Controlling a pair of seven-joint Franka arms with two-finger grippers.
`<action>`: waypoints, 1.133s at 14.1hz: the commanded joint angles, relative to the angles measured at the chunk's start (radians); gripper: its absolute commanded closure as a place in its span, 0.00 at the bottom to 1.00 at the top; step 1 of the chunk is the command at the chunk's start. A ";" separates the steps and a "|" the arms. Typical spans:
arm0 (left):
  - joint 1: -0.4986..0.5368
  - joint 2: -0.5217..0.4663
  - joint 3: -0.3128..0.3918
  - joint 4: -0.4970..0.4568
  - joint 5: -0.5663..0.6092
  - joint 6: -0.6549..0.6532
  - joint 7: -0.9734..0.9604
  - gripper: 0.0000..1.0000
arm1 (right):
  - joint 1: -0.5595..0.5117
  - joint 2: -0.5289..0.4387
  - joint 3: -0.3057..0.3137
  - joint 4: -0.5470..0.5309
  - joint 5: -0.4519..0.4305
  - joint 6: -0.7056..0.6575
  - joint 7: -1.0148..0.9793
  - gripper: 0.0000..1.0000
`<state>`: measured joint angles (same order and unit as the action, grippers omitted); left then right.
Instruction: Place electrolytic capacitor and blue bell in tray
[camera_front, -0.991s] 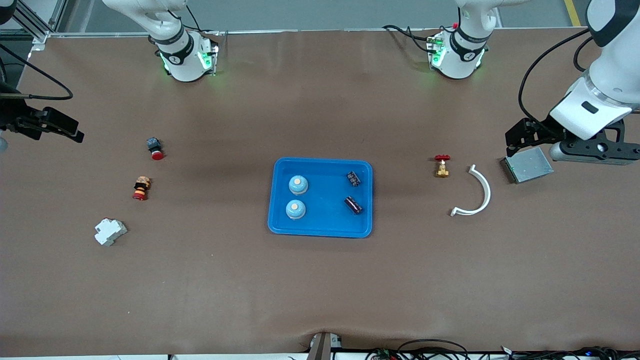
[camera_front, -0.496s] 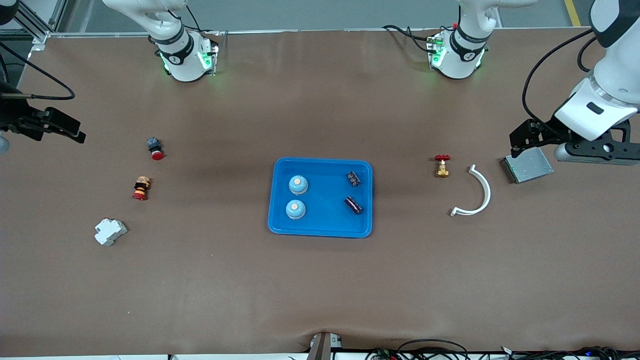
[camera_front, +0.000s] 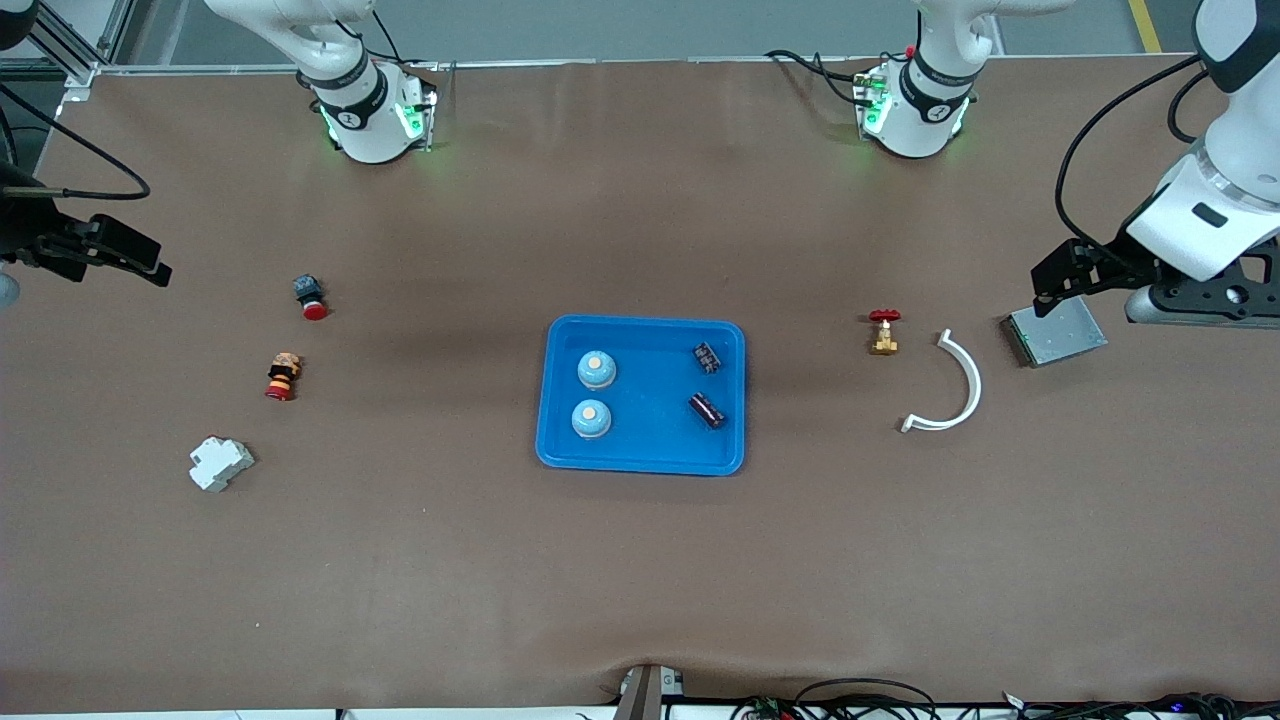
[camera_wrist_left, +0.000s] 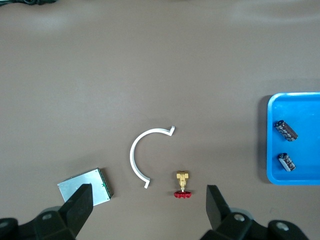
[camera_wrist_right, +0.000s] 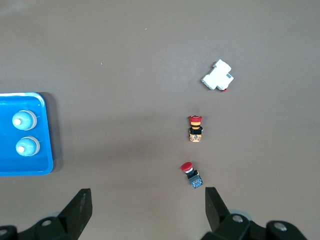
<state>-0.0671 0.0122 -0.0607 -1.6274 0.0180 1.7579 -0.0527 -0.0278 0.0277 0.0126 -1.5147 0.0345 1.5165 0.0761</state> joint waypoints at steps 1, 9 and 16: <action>0.020 -0.037 0.001 0.007 0.002 -0.023 -0.007 0.00 | -0.004 -0.017 0.006 -0.015 -0.008 0.007 -0.001 0.00; 0.016 -0.044 -0.008 0.017 0.014 -0.031 -0.055 0.00 | 0.003 -0.017 0.009 -0.012 -0.007 0.021 0.001 0.00; 0.018 -0.043 -0.007 0.035 0.017 -0.029 -0.032 0.00 | 0.012 -0.017 0.009 -0.013 -0.054 0.019 -0.004 0.00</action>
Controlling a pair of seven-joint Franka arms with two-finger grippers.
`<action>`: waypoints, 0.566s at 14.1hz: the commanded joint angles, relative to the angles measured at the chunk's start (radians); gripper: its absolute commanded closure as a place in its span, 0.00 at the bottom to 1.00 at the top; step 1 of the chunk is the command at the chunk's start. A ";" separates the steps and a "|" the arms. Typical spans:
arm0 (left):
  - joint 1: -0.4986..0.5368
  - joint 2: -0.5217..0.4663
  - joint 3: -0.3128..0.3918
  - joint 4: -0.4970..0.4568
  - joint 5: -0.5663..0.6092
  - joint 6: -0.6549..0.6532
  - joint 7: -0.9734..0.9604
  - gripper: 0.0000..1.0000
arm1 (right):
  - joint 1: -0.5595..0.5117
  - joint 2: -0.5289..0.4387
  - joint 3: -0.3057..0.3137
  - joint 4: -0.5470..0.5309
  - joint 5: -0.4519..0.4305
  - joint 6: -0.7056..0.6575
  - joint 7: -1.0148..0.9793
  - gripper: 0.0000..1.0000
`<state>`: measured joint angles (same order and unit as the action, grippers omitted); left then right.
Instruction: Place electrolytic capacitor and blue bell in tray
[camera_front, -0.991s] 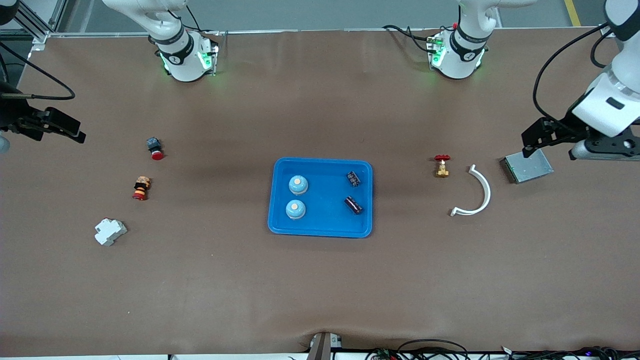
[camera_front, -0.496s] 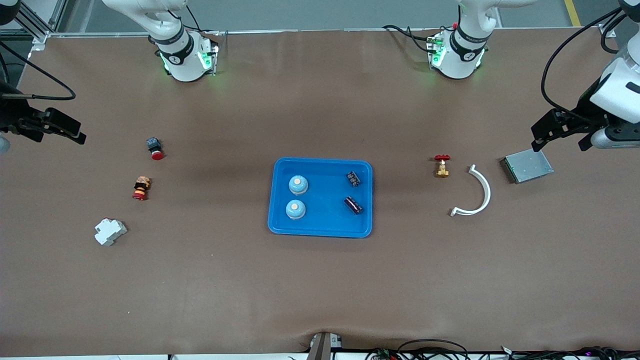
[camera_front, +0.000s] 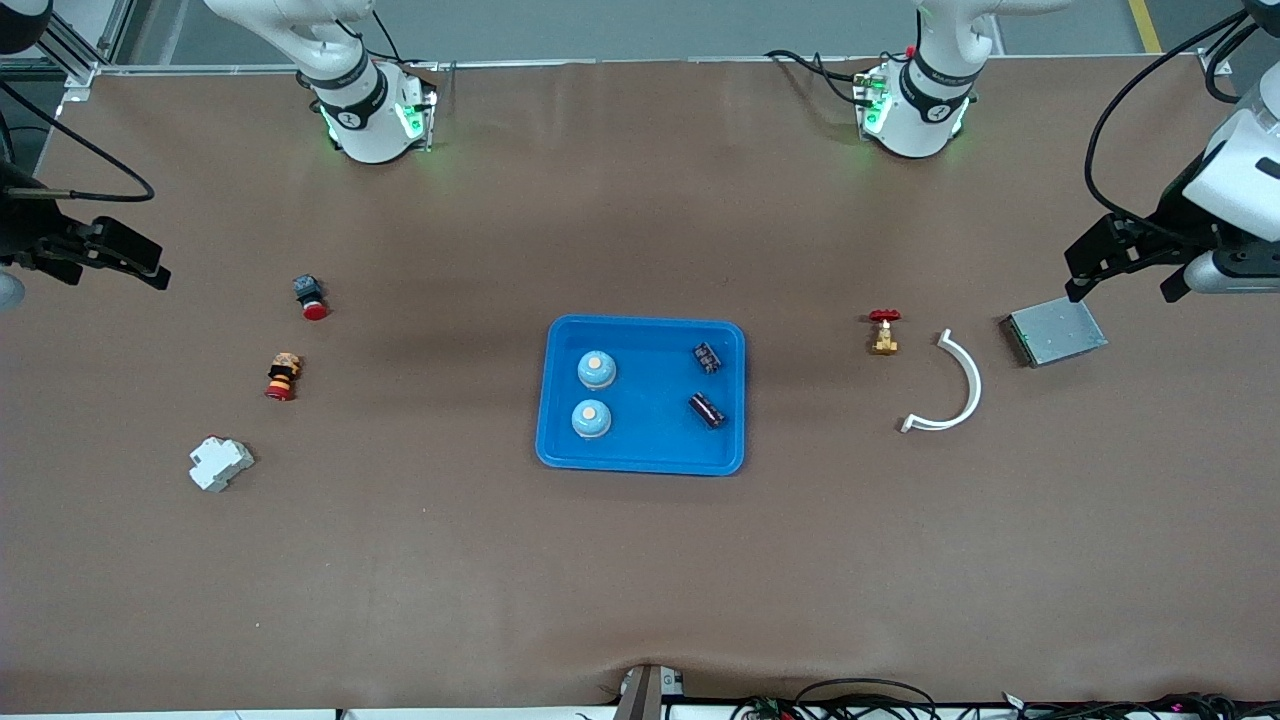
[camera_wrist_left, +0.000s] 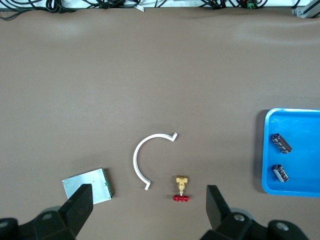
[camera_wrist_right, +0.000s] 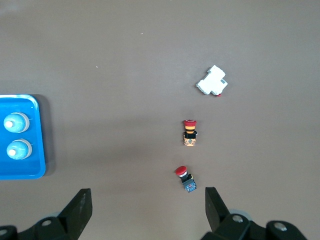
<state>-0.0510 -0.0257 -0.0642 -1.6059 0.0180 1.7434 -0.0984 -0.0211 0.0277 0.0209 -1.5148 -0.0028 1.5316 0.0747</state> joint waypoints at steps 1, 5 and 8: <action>0.003 -0.002 -0.003 0.014 0.014 -0.015 0.014 0.00 | 0.006 -0.017 0.001 -0.013 -0.017 0.004 -0.003 0.00; 0.003 0.000 0.004 0.015 0.014 -0.013 0.016 0.00 | 0.006 -0.015 0.001 -0.016 -0.017 0.002 -0.004 0.00; 0.005 0.000 0.004 0.015 0.013 -0.015 0.016 0.00 | 0.006 -0.015 0.001 -0.016 -0.017 0.004 -0.003 0.00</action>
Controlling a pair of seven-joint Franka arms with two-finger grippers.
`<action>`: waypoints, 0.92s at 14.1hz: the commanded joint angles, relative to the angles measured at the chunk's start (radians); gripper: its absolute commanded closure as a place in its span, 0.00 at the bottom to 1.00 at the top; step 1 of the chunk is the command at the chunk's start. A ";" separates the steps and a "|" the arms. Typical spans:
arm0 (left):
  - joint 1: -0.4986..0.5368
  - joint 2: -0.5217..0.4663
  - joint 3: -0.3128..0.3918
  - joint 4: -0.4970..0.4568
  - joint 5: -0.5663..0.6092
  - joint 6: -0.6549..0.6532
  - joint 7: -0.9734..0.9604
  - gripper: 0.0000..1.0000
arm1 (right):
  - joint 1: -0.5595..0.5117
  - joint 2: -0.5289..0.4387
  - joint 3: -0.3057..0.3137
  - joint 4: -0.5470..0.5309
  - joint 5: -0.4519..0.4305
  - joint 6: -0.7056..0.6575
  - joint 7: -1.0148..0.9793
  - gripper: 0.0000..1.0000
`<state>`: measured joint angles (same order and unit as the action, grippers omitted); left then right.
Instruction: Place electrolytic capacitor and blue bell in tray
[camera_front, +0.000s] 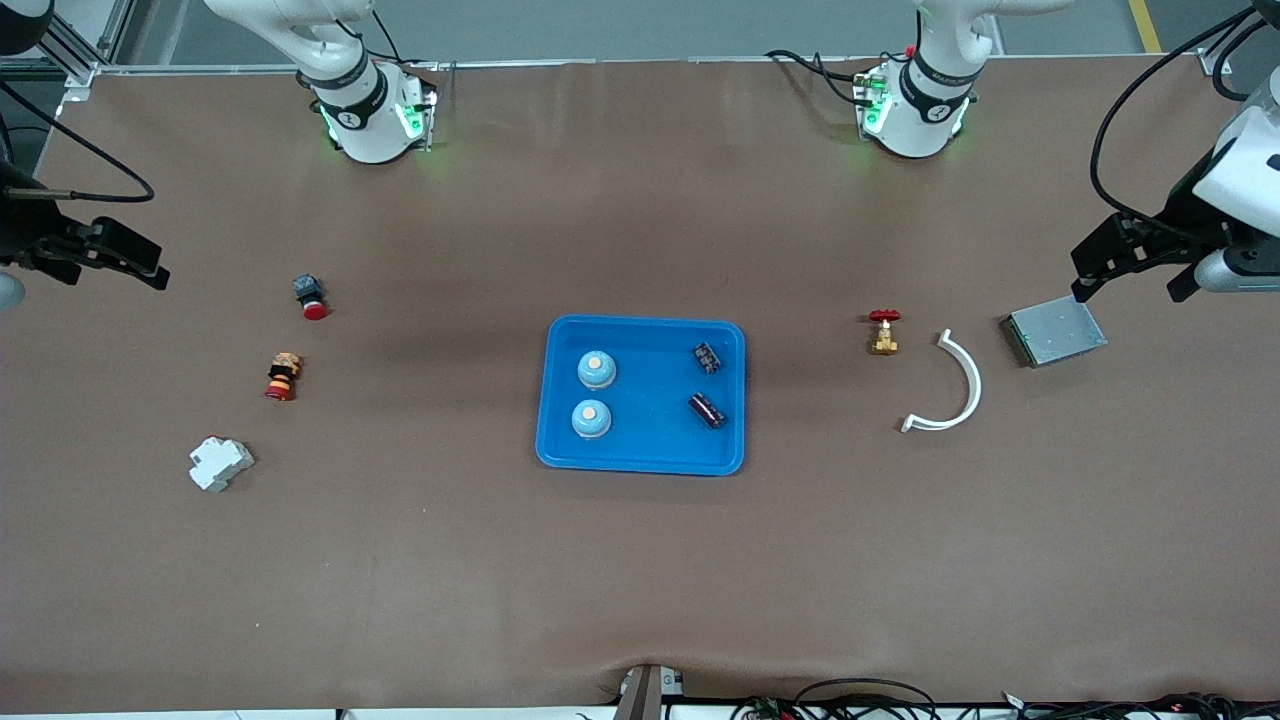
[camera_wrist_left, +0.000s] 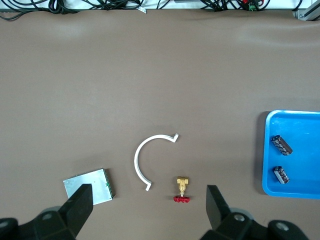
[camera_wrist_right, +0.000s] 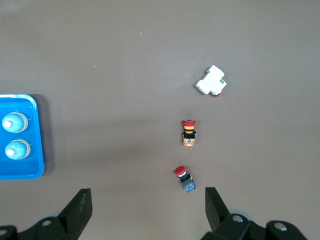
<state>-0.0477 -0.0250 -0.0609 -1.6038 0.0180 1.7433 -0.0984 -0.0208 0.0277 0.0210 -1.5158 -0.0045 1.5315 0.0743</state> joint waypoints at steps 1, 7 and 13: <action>0.002 -0.001 0.001 0.013 0.011 -0.013 0.016 0.00 | 0.005 -0.015 0.000 -0.015 -0.015 0.004 -0.002 0.00; 0.002 -0.003 0.001 0.011 0.002 -0.015 0.016 0.00 | 0.005 -0.015 0.000 -0.015 -0.015 0.004 -0.002 0.00; 0.002 -0.001 0.001 0.011 0.003 -0.015 0.013 0.00 | 0.005 -0.015 0.000 -0.015 -0.015 0.006 -0.002 0.00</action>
